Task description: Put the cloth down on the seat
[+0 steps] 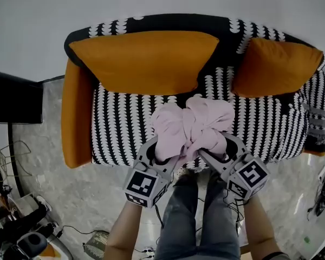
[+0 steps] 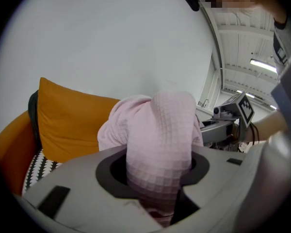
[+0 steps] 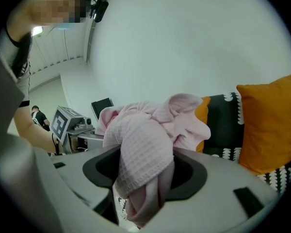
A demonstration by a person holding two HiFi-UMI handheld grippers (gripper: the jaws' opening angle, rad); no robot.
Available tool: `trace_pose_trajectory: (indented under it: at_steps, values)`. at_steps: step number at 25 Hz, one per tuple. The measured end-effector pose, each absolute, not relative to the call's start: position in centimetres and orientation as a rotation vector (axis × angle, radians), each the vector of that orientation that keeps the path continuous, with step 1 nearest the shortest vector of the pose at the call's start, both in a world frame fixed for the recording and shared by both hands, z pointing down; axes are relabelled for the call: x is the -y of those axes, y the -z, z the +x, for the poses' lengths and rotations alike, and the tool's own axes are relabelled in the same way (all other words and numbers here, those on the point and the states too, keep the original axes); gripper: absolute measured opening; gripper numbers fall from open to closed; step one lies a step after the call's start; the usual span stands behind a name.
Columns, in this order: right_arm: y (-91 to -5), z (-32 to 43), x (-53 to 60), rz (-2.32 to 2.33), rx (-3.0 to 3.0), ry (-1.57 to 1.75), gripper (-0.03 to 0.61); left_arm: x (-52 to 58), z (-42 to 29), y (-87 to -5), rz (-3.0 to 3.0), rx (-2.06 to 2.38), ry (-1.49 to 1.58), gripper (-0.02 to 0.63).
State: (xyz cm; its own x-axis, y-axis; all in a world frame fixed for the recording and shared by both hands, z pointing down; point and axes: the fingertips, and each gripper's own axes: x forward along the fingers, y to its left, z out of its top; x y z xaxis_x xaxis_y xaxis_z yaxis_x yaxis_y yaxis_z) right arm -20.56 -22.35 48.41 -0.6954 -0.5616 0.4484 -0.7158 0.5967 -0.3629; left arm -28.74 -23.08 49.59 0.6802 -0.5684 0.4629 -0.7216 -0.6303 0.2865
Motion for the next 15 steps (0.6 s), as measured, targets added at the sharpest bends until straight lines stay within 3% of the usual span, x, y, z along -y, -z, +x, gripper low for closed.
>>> trace_pose_trajectory:
  at_steps: [15]
  values:
    - [-60.6, -20.3, 21.4, 1.020, 2.449, -0.906, 0.276, 22.4, -28.5, -61.1, 2.392, 0.969, -0.613, 0.212]
